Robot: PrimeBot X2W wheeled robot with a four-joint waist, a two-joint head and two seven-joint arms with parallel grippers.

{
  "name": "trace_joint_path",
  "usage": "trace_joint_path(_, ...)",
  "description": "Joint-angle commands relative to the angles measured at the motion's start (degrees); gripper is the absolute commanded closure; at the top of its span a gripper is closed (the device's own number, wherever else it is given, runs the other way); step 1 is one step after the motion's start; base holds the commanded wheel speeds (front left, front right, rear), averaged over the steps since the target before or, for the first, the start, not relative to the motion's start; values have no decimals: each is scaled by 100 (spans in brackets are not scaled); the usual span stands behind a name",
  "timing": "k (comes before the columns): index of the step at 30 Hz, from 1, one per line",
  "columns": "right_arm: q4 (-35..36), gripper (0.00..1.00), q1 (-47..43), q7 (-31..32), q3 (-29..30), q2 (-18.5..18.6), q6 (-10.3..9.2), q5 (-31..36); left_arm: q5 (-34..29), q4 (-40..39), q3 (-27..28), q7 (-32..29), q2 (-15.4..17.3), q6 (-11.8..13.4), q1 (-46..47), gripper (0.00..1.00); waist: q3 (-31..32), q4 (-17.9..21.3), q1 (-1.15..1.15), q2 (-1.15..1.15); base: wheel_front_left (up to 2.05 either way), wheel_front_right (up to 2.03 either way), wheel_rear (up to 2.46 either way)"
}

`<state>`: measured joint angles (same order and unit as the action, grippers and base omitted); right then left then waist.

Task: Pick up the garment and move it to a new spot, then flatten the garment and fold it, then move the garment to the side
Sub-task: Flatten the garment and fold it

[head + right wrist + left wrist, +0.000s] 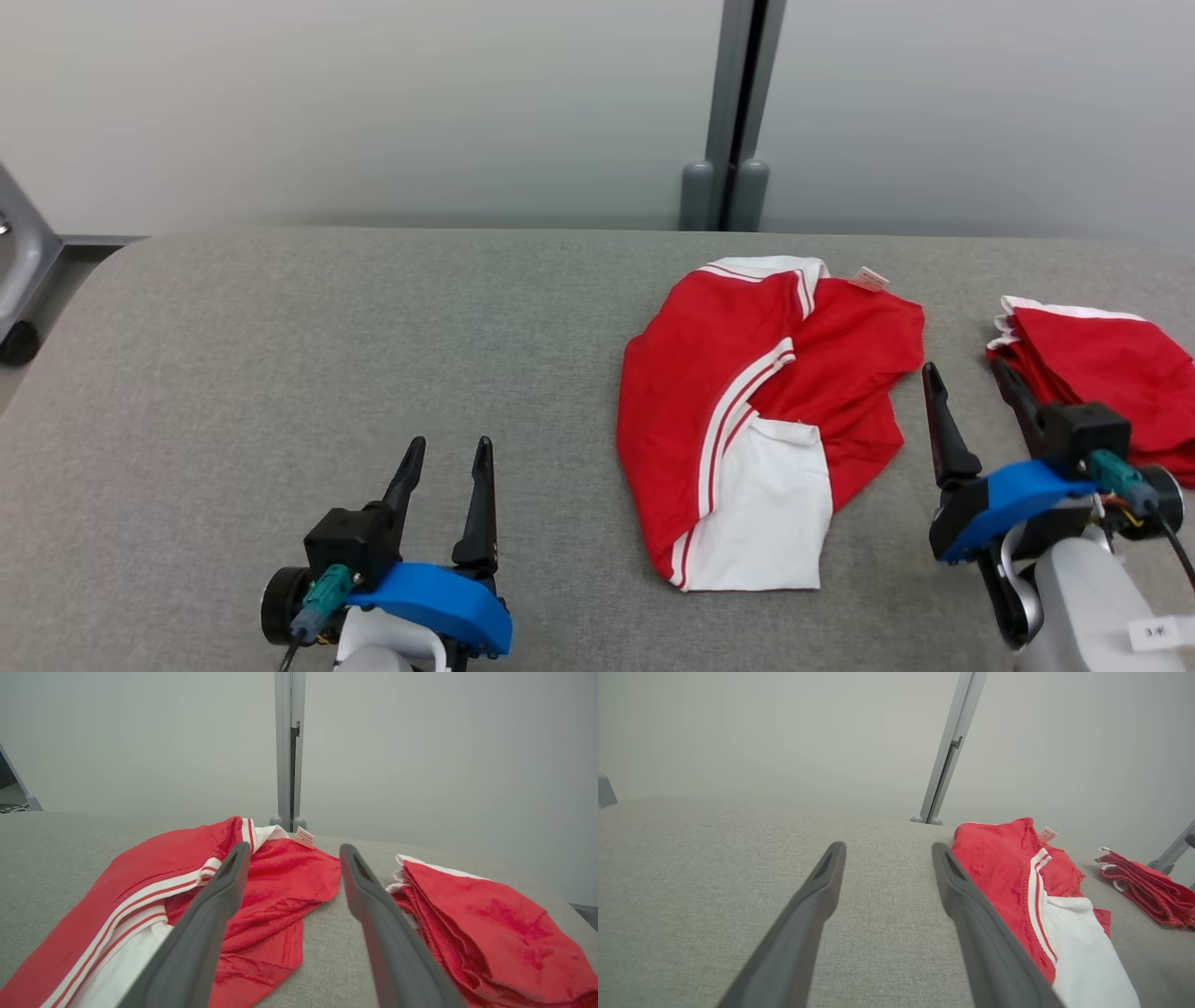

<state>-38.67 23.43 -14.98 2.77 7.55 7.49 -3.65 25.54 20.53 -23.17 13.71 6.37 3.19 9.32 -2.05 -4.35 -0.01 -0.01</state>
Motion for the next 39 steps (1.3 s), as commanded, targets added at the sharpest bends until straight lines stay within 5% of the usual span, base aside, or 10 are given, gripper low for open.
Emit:
trace_joint_path(1, 273, 0, -262, -26, 60, -97, 1, 37, -49, 20, -58, -38, -2, -8, -46, 0, 46, 95, 1, 1, 0, 0, 0)
trace_joint_path(6, 1345, 0, -1056, 156, 285, -443, 1, 80, -422, 328, -799, -338, -81, -263, 112, 0, -9, 315, 1, 1, 0, 0, 0)
trace_joint_path(18, 2126, 0, -1276, 449, 96, -459, 1, -275, -1118, 1552, -1932, -296, -300, -489, 940, 0, -336, 656, 1, 1, 0, 0, 0)
trace_joint_path(30, 2363, 0, -1198, 471, 210, -460, 1, -319, -1492, 2997, -2337, -17, -349, 321, 1714, 0, -574, 990, 1, 1, 0, 0, 0)
trace_joint_path(39, 2323, 0, -1100, 421, 244, -460, 1, -394, -1229, 3106, -2623, 118, -349, 553, 2020, 0, -625, 1052, 1, 1, 0, 0, 0)
